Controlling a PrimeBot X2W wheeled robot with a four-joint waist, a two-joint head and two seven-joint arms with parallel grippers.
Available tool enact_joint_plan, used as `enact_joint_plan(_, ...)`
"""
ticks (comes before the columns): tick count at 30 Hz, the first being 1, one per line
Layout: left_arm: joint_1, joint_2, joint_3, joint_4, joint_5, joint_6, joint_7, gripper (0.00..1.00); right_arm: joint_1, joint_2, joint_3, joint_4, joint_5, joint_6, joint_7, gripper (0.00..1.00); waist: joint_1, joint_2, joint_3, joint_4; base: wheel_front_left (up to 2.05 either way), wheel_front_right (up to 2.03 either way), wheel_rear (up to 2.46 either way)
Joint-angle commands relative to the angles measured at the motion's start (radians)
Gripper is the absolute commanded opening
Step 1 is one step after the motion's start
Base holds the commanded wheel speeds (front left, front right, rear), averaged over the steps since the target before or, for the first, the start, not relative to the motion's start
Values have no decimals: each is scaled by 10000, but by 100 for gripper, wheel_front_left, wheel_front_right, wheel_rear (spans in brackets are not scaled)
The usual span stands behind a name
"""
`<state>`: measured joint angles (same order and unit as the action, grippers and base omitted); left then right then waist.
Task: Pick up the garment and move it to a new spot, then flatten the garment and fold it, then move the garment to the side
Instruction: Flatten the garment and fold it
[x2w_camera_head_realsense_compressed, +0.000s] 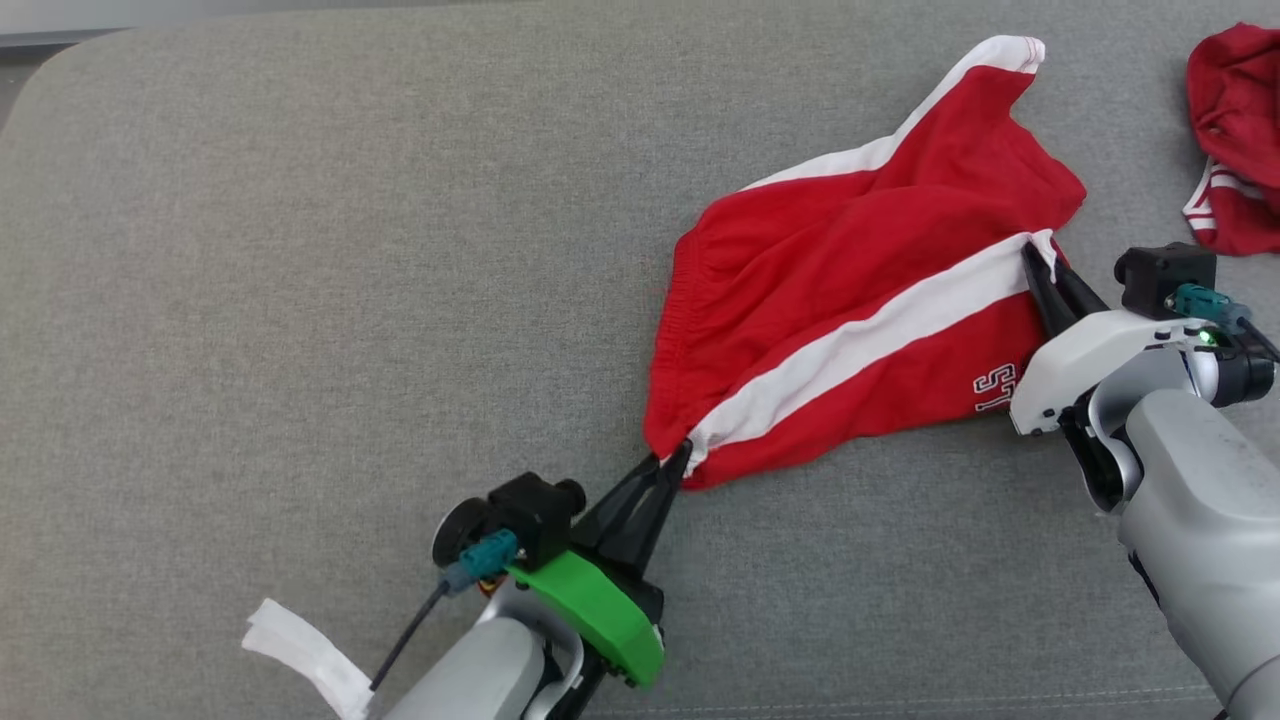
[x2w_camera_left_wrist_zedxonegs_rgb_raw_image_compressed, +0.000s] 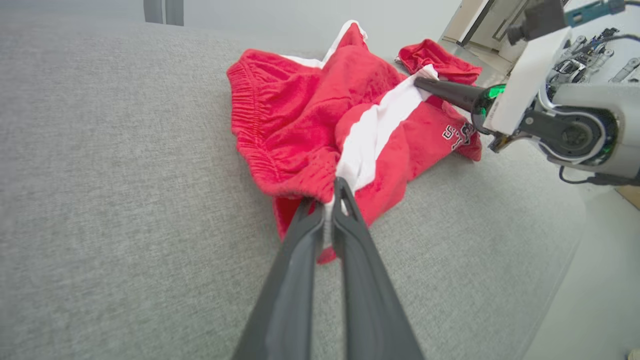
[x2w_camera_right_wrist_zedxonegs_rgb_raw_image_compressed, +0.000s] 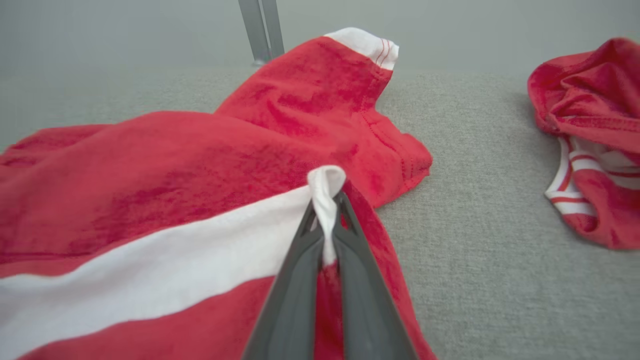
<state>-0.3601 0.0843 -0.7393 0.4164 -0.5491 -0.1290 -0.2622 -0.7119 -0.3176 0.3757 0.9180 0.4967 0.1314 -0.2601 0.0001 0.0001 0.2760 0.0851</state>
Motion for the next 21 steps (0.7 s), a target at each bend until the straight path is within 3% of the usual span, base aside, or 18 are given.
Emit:
enact_joint_plan(1, -64, 155, 274, -141, -181, -30, -29, 0, 167, -124, -33, -350, 104, -17, -47, 0, -1, -1, -195, -156, 0, 0, 0)
enact_joint_plan(10, -1604, 890, 1156, -364, -1322, -30, 168, 0, -308, -380, -72, -2030, 167, -17, -53, 0, -1, -1, -202, -485, 0, 0, 0)
enact_joint_plan(17, -5435, 1681, 1612, 237, -2448, -30, 1213, 0, -3199, -213, -33, -1392, 344, -18, 35, 0, -1, -1, 878, -658, 0, 0, 0)
enact_joint_plan(21, -8037, 1761, 2036, 1232, -2855, -30, 1572, 0, -5479, -54, -152, -700, 434, -19, 169, 0, -1, -1, 1699, -732, 0, 0, 0)
